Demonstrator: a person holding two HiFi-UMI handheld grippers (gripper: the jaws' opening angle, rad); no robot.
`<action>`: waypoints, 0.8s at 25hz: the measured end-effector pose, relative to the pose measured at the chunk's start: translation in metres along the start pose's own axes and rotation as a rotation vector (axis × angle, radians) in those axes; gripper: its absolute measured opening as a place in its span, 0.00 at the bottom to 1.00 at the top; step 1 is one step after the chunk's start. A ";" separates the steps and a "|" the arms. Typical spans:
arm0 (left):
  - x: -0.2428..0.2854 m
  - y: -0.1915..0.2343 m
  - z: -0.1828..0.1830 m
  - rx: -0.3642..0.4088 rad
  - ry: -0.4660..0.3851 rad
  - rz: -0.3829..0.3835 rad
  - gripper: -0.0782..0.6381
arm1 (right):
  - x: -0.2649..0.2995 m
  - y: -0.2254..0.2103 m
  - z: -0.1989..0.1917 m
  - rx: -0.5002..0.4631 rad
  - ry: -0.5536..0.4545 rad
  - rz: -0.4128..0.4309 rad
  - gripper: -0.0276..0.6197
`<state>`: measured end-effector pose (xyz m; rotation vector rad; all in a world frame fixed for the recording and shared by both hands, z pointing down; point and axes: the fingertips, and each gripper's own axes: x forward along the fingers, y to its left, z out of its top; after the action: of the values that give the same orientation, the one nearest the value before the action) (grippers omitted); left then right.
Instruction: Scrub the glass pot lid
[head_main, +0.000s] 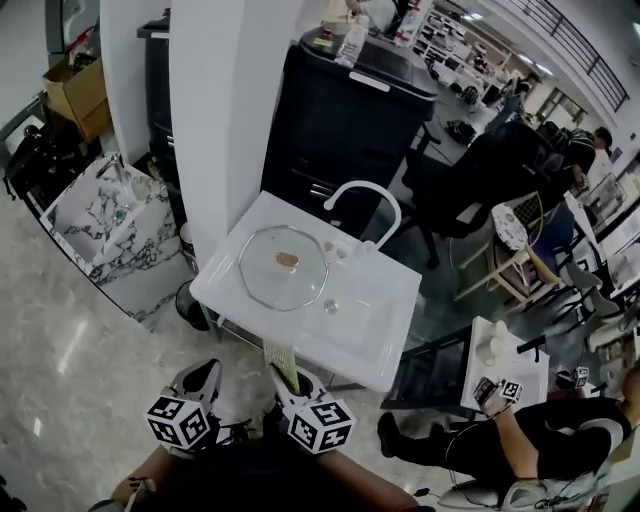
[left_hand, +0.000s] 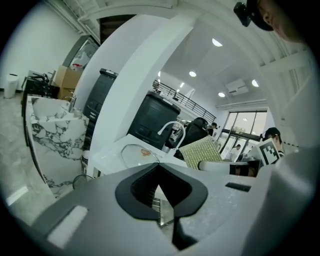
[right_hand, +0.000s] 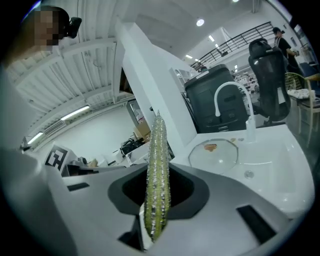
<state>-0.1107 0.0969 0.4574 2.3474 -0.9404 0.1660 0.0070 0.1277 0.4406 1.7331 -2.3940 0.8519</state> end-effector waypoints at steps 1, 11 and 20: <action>0.002 0.005 0.002 0.000 -0.001 0.024 0.11 | 0.008 0.000 0.004 -0.009 0.004 0.028 0.14; 0.078 0.006 0.042 0.041 -0.015 0.128 0.11 | 0.051 -0.079 0.054 0.099 -0.015 0.109 0.14; 0.165 -0.021 0.058 0.055 0.033 0.140 0.11 | 0.063 -0.175 0.080 0.250 -0.011 0.095 0.14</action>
<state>0.0196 -0.0212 0.4530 2.3211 -1.0971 0.2886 0.1613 -0.0005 0.4645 1.7160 -2.4852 1.2047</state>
